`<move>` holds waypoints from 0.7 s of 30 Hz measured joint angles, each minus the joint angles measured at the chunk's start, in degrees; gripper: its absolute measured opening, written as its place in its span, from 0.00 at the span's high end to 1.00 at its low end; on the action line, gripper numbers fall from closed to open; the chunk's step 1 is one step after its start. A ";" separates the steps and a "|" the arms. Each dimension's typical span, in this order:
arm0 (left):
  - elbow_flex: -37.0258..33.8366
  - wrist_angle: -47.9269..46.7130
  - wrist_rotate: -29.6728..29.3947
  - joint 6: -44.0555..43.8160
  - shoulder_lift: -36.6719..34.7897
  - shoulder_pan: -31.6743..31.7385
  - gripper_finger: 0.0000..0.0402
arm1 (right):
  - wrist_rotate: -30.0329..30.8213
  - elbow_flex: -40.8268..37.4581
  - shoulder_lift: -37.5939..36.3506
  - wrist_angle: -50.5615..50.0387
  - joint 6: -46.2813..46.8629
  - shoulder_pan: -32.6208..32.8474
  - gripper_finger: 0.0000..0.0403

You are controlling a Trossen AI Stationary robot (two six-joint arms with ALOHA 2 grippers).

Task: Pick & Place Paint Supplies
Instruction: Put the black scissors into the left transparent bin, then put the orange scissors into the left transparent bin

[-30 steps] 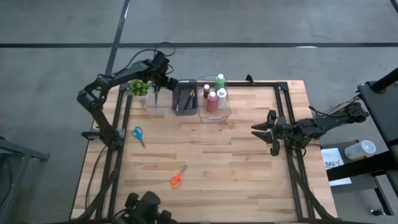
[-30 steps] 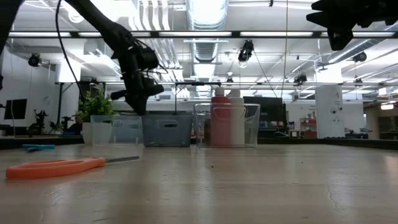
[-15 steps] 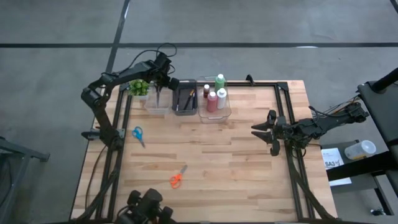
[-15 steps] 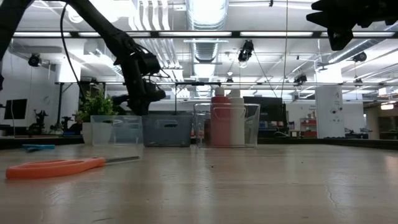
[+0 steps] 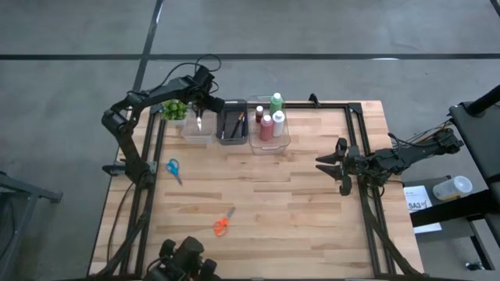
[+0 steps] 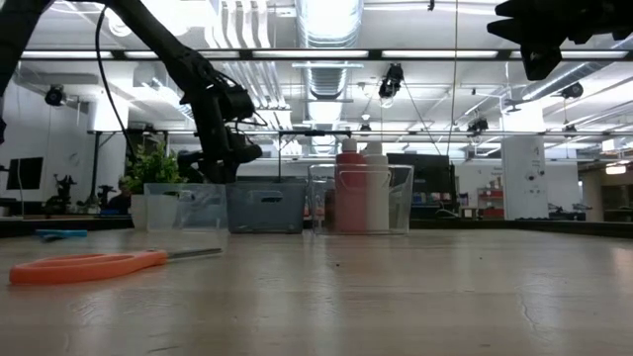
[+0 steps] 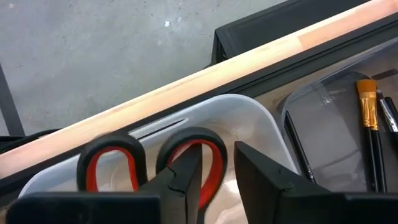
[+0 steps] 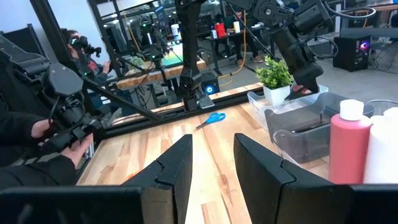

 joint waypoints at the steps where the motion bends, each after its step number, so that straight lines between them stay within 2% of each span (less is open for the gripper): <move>1: -0.01 0.00 0.00 0.00 0.00 0.00 0.74 | 0.00 0.00 0.00 0.00 0.00 0.01 0.71; 13: 2.36 -3.30 1.11 -0.42 -1.27 0.00 0.74 | 0.00 0.00 0.00 0.00 0.00 0.01 0.71; 21: 5.22 -6.54 1.14 -1.62 -7.28 0.00 0.74 | 0.00 0.00 0.00 0.00 0.00 -0.01 0.71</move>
